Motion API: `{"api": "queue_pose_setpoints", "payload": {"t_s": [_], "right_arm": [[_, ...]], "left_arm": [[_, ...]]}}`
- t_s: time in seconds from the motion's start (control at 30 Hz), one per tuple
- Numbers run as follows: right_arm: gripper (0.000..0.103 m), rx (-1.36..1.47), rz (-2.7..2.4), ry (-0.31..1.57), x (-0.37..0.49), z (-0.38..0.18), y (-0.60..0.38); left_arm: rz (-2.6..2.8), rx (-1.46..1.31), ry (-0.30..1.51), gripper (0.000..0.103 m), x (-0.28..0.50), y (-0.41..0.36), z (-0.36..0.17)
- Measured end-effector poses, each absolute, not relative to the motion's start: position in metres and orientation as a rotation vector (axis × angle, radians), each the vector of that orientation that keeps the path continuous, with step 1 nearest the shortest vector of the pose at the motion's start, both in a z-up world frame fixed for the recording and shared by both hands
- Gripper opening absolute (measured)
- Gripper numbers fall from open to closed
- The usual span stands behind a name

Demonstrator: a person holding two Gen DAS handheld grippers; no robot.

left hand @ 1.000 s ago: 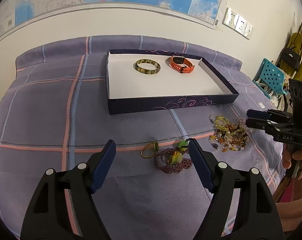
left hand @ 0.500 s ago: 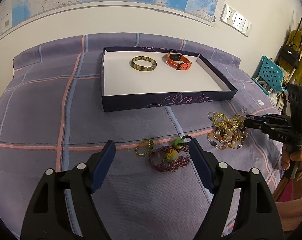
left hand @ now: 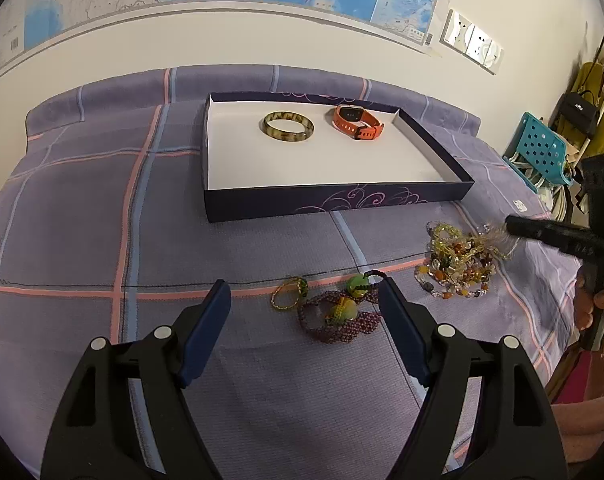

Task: Organize jewelry
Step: 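Lift the clear crystal bracelet out of the pile with the right gripper, then grasp the green bead charm with the left gripper while the right gripper holds the crystal bracelet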

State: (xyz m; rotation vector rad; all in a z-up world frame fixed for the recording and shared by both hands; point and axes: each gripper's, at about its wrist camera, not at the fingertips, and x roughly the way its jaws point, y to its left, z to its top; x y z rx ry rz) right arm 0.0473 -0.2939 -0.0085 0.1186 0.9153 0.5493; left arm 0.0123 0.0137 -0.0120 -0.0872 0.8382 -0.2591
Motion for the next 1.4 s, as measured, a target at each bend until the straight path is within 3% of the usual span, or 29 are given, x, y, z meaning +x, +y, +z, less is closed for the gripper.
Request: {"api": "queue_pose_setpoints", "payload": {"t_s": [0.07, 0.17, 0.4, 0.43, 0.53, 0.57, 0.67, 1.1, 1.4], "right_arm": [[0.029, 0.101, 0.519, 0.934, 0.049, -0.015, -0.295], [0.035, 0.054, 0.504, 0.920, 0.047, -0.014, -0.288], [0.043, 0.018, 0.539, 0.941, 0.063, -0.019, -0.267], [0.042, 0.018, 0.543, 0.958, 0.066, -0.023, -0.267], [0.026, 0.067, 0.580, 0.967, 0.067, -0.028, -0.273], [0.015, 0.081, 0.585, 0.955, 0.065, -0.025, -0.277], [0.008, 0.119, 0.572, 0.927, 0.057, -0.016, -0.291], [0.008, 0.234, 0.619, 0.757, 0.025, 0.041, -0.321], [0.008, 0.191, 0.685, 0.720, 0.030, 0.051, -0.302]], "left_arm": [[-0.260, -0.085, 0.838, 0.075, 0.012, 0.014, -0.012], [-0.261, -0.084, 0.839, 0.076, 0.012, 0.013, -0.012], [-0.267, -0.080, 0.842, 0.076, 0.012, 0.010, -0.012], [-0.266, -0.079, 0.842, 0.076, 0.011, 0.009, -0.013], [-0.269, -0.083, 0.840, 0.076, 0.011, 0.009, -0.011], [-0.273, -0.084, 0.838, 0.076, 0.011, 0.008, -0.011], [-0.306, -0.068, 0.832, 0.076, 0.010, -0.002, -0.008], [-0.509, 0.069, 0.821, 0.075, 0.027, -0.097, -0.003], [-0.412, -0.003, 0.805, 0.073, 0.011, -0.040, 0.000]]}}
